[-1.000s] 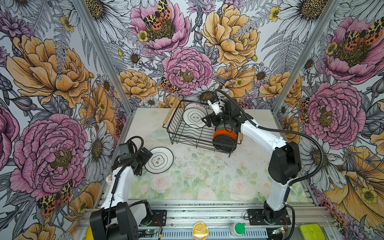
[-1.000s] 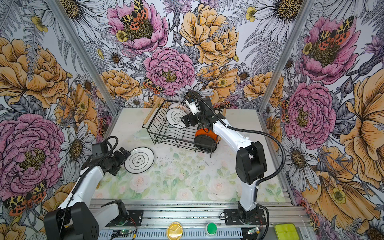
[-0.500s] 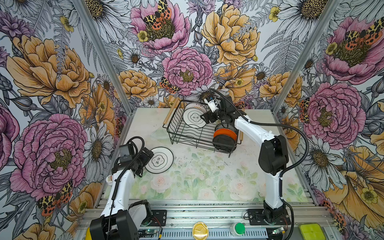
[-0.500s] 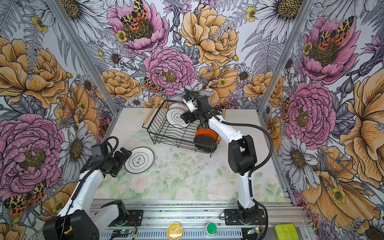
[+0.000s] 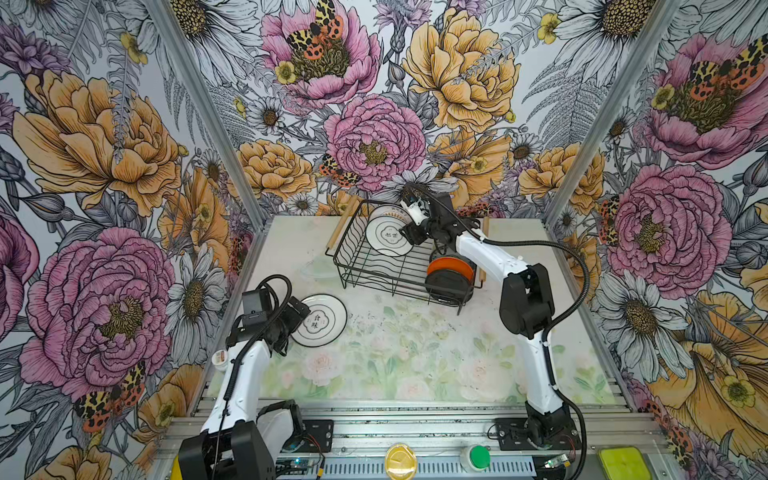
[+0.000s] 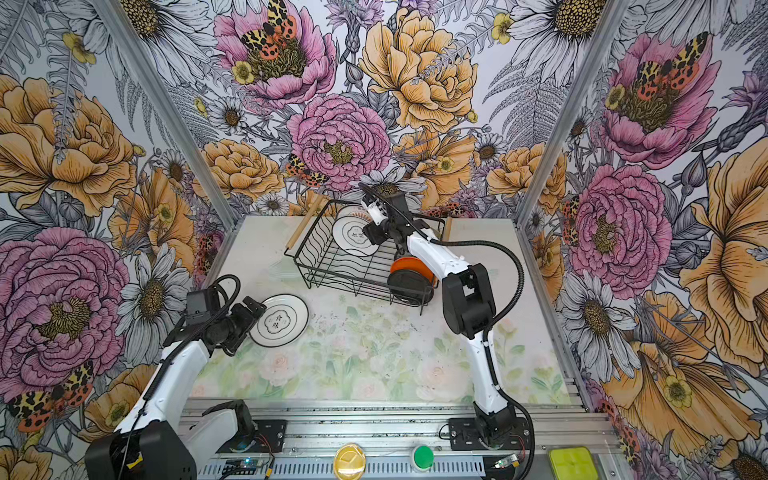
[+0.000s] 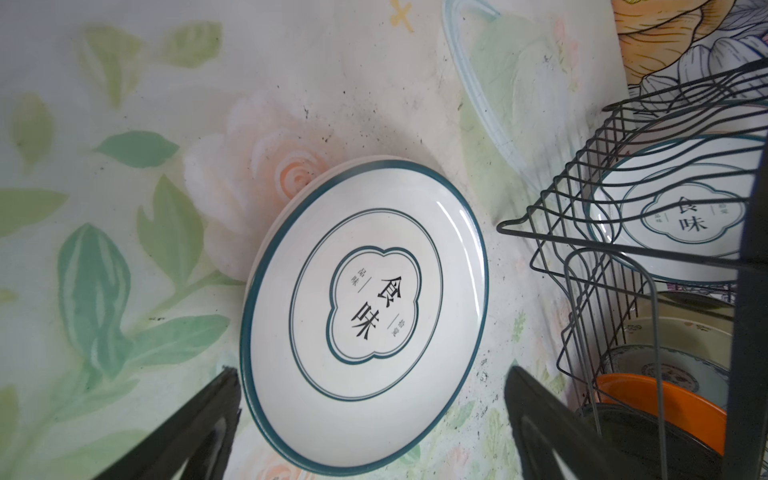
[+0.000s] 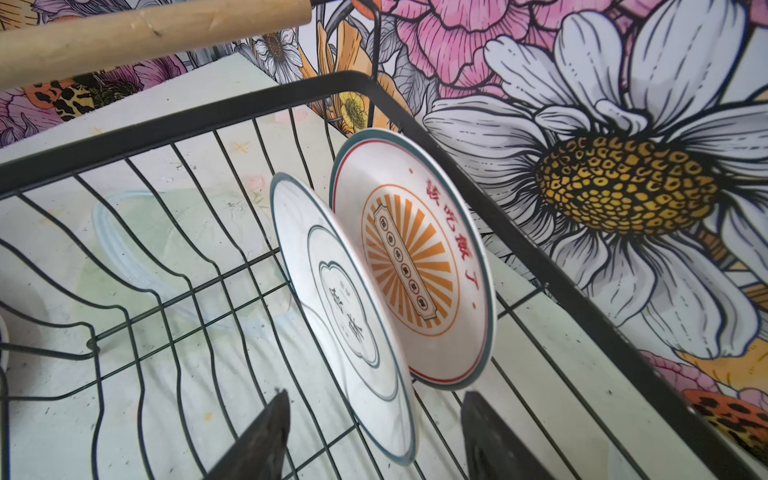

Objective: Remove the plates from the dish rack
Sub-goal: 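Move the right gripper onto the orange-sunburst plate's rim in the rack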

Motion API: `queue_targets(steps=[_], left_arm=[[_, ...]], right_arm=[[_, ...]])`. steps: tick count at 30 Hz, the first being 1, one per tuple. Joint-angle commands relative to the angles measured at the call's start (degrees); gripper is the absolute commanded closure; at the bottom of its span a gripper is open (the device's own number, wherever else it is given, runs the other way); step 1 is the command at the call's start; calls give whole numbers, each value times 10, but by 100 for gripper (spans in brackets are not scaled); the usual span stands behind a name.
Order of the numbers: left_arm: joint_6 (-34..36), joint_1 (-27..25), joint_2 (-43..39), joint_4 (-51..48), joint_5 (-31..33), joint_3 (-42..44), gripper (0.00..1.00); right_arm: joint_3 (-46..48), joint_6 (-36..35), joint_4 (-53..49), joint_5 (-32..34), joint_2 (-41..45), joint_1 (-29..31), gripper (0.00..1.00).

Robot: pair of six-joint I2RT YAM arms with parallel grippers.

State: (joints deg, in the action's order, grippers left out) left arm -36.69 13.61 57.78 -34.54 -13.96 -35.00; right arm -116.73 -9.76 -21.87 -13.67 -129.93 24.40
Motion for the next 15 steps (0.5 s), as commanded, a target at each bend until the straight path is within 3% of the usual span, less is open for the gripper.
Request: queue_targets(steps=[1, 15], left_arm=[[-5, -5, -9, 7, 8, 6, 1], [-3, -7, 4, 20, -4, 9, 1]], right_arm=[[-30, -7, 8, 4, -20, 4, 39], [-74, -7, 8, -10, -68, 5, 59]])
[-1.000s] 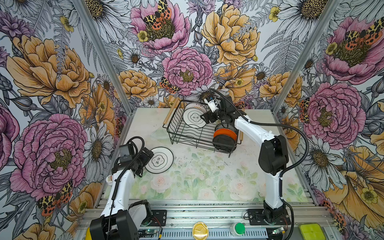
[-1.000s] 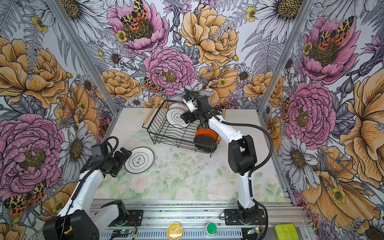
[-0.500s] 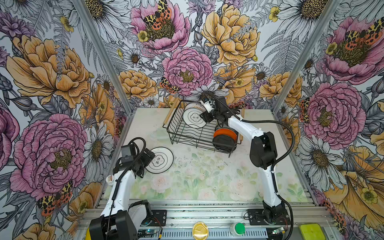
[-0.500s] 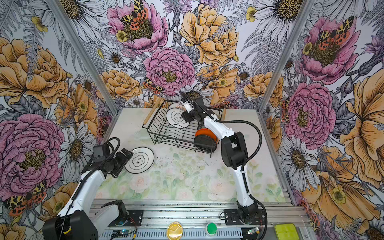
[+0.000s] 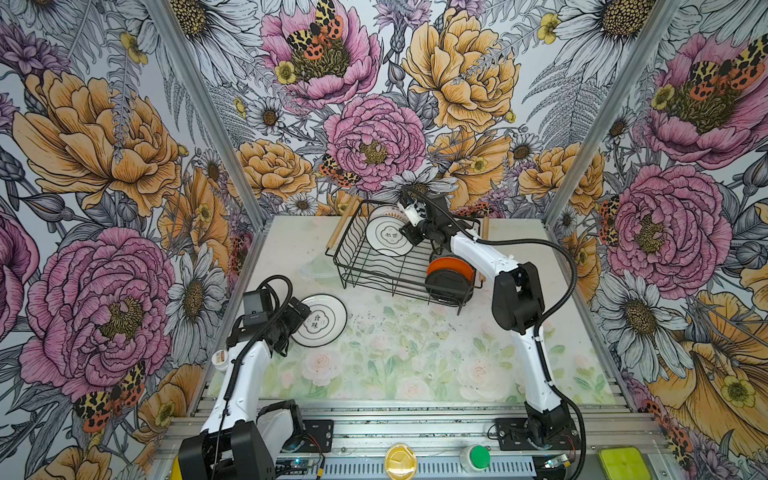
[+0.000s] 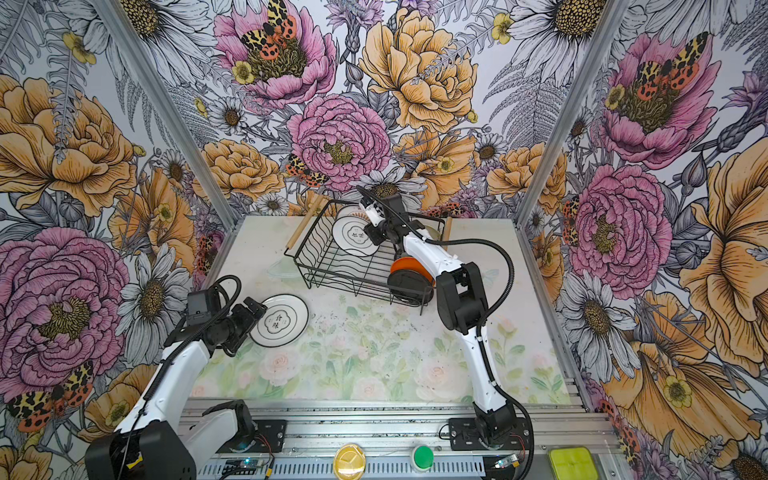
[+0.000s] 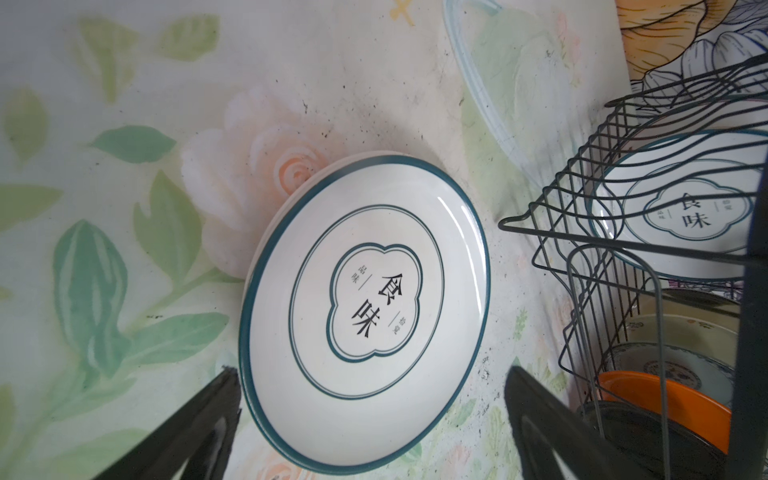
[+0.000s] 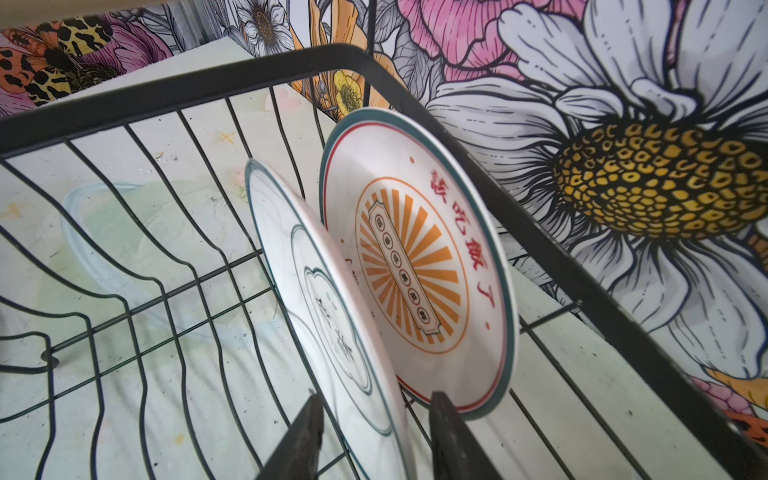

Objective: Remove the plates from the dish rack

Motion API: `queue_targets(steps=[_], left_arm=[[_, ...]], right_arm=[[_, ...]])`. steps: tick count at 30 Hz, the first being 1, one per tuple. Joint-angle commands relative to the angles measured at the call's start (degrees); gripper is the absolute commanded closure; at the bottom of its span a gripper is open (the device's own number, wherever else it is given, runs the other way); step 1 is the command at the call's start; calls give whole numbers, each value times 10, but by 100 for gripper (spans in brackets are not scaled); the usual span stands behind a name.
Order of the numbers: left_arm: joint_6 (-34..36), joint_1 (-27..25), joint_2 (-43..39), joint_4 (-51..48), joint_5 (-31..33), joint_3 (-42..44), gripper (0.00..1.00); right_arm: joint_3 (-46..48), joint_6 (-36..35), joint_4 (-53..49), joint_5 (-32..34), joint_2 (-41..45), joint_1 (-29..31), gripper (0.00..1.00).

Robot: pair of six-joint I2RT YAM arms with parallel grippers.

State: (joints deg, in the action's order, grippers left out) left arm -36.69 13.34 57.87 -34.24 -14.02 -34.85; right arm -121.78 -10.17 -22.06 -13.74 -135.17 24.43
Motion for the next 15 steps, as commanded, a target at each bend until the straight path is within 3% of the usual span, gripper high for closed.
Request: queue_targets(steps=[1, 15], left_arm=[[-4, -4, 6, 18, -4, 8, 1], [-11, -4, 19, 29, -13, 5, 1]], right_arm=[[-25, -4, 10, -9, -17, 4, 61], [-38, -4, 9, -28, -41, 5, 82]])
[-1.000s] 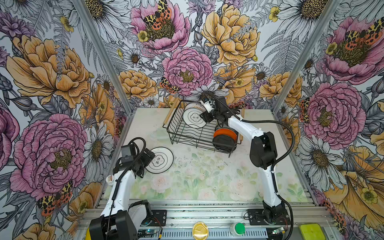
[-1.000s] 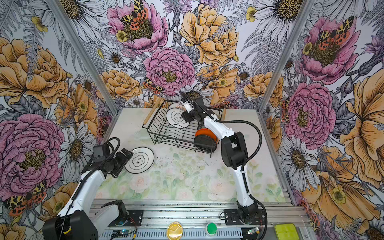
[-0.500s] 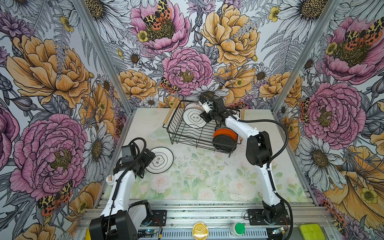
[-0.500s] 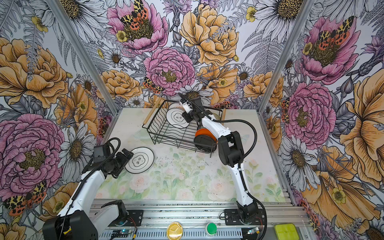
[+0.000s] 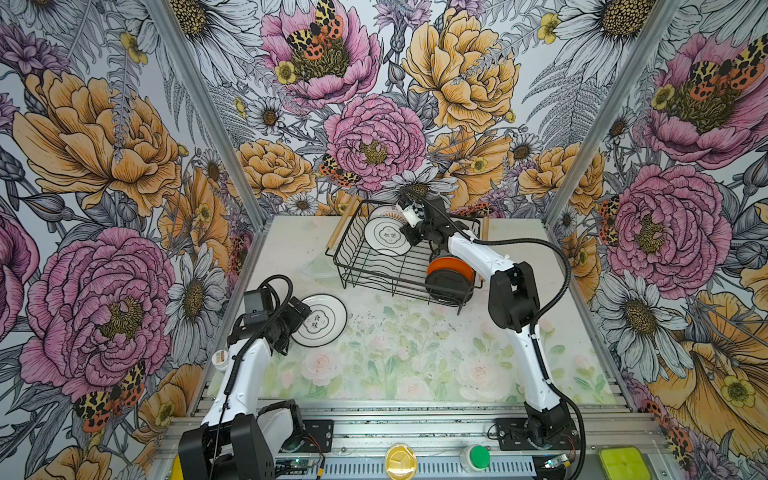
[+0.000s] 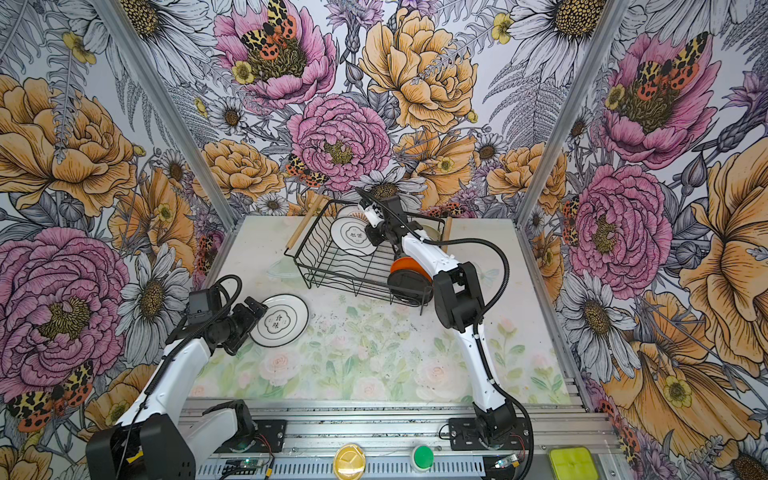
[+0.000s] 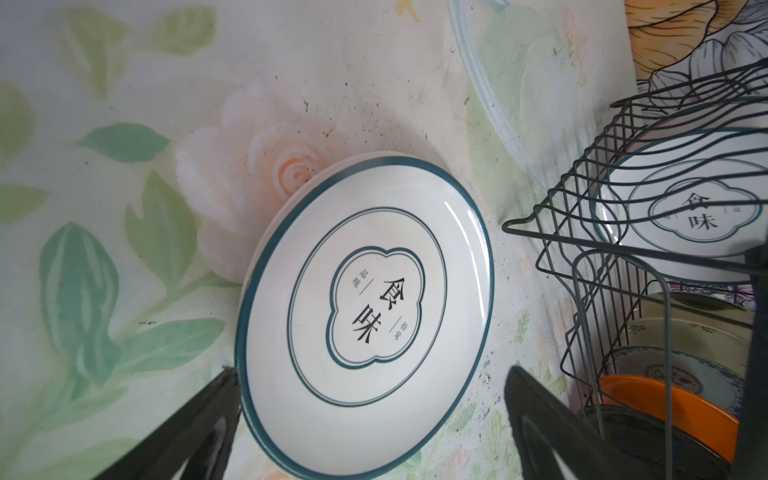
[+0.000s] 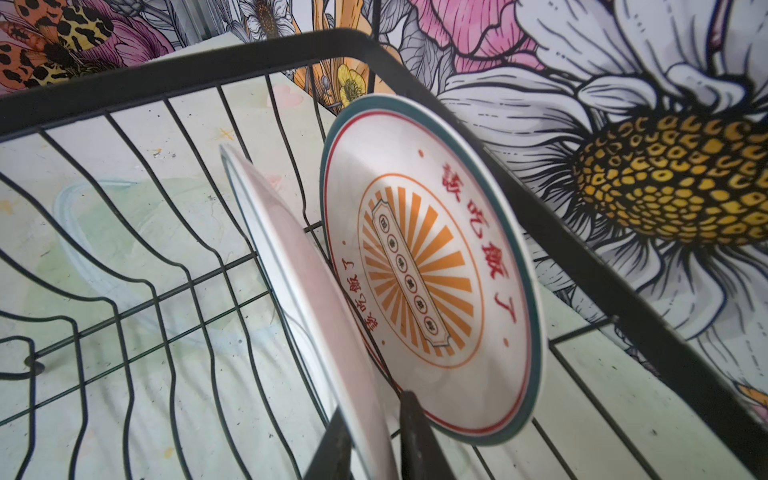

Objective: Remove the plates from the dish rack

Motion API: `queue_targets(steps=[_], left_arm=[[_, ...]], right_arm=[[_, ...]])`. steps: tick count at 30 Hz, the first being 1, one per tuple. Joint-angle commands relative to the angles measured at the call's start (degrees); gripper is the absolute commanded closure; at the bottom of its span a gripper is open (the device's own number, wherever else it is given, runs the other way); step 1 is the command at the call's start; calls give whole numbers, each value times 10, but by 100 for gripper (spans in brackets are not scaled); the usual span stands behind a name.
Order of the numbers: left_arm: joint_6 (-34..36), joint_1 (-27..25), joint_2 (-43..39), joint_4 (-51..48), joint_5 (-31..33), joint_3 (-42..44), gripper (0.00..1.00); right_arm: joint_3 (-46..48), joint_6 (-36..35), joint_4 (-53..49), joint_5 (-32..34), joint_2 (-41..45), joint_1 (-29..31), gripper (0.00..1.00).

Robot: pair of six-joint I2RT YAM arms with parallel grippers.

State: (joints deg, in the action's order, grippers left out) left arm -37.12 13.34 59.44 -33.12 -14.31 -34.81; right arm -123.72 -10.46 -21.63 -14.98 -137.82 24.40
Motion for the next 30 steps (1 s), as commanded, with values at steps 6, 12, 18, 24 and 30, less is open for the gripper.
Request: queue_targets(steps=[6, 12, 18, 24, 30], left_arm=[[-8, -4, 7, 18, -13, 2, 1], [-10, -4, 7, 18, -11, 2, 1], [-15, -4, 5, 19, -6, 0, 1], [-19, -3, 7, 19, -4, 0, 1], [-20, -4, -5, 18, -7, 3, 1]], right_arm=[[-19, -4, 4, -26, -20, 5, 88], [-19, -11, 4, -20, -19, 5, 93], [-4, -31, 4, -15, -1, 5, 100], [2, -53, 4, -5, 16, 4, 100], [8, -66, 5, 4, 36, 4, 100]])
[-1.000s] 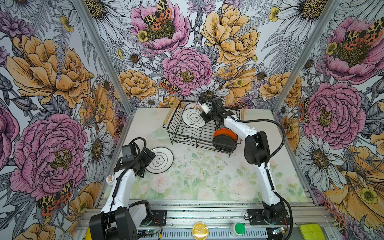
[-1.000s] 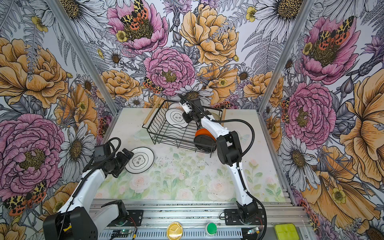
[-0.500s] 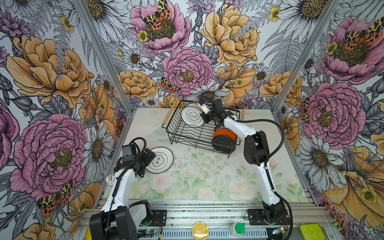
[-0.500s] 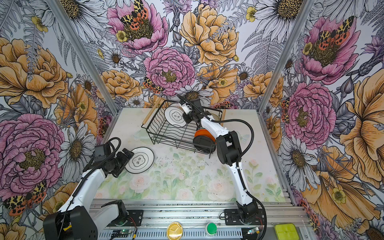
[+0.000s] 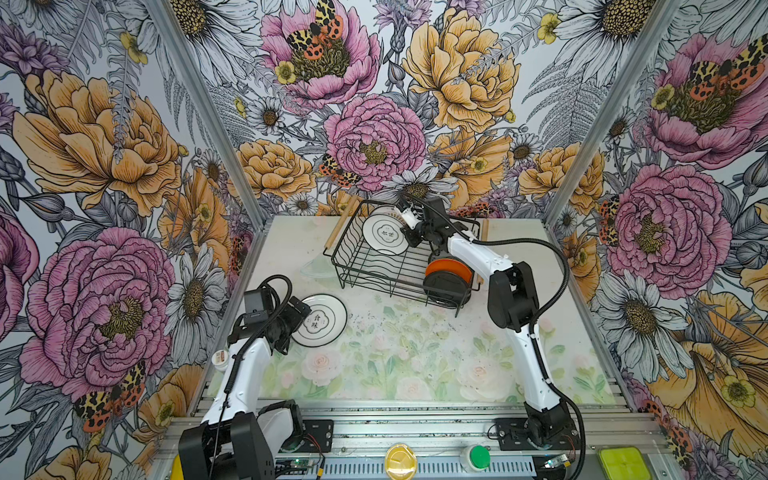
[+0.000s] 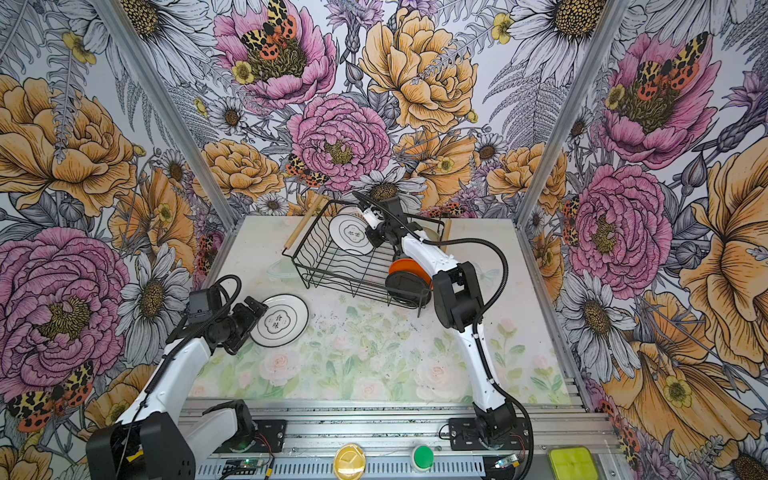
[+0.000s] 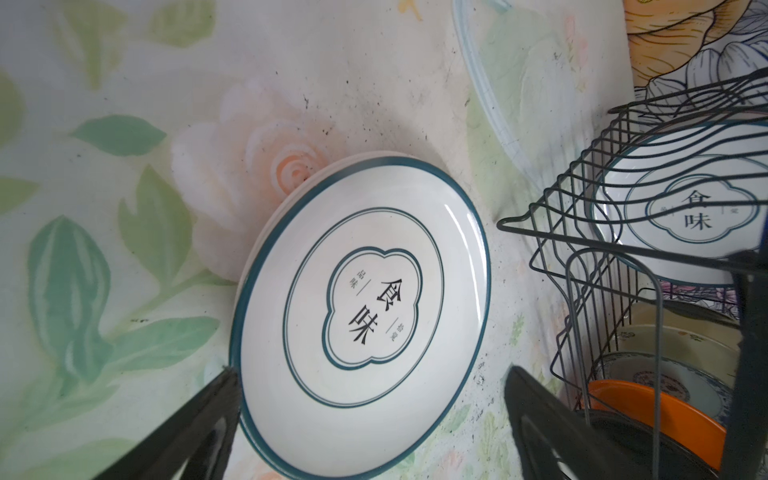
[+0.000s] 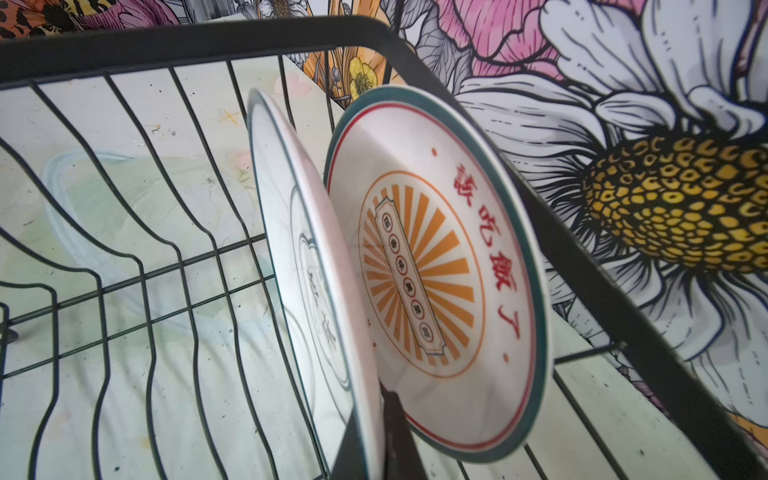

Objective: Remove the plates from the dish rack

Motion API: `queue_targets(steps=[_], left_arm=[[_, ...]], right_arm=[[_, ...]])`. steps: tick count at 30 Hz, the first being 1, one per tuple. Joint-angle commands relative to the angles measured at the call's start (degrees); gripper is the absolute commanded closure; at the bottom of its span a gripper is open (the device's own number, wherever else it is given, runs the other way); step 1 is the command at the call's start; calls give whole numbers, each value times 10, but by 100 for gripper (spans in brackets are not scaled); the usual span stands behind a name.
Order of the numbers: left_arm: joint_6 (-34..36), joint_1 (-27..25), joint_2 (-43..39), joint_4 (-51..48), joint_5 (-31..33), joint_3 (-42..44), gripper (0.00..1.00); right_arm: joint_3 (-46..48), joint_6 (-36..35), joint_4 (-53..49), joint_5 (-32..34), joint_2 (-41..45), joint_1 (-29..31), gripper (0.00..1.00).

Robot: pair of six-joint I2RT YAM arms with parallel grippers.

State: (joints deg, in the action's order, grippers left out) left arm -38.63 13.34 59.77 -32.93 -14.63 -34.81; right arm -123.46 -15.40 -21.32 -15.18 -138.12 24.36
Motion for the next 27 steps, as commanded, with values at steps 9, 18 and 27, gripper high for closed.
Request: queue_targets(steps=[9, 18, 27], left_arm=[[-44, -6, -43, 16, 25, 14, 1], [-92, -9, -49, 14, 3, 15, 1], [-29, -85, -52, -23, 34, -38, 1]], right_arm=[[14, -24, 3, 14, 82, 4, 100], [28, -33, 3, 29, 147, 5, 100], [64, -29, 4, 43, 253, 10, 100]])
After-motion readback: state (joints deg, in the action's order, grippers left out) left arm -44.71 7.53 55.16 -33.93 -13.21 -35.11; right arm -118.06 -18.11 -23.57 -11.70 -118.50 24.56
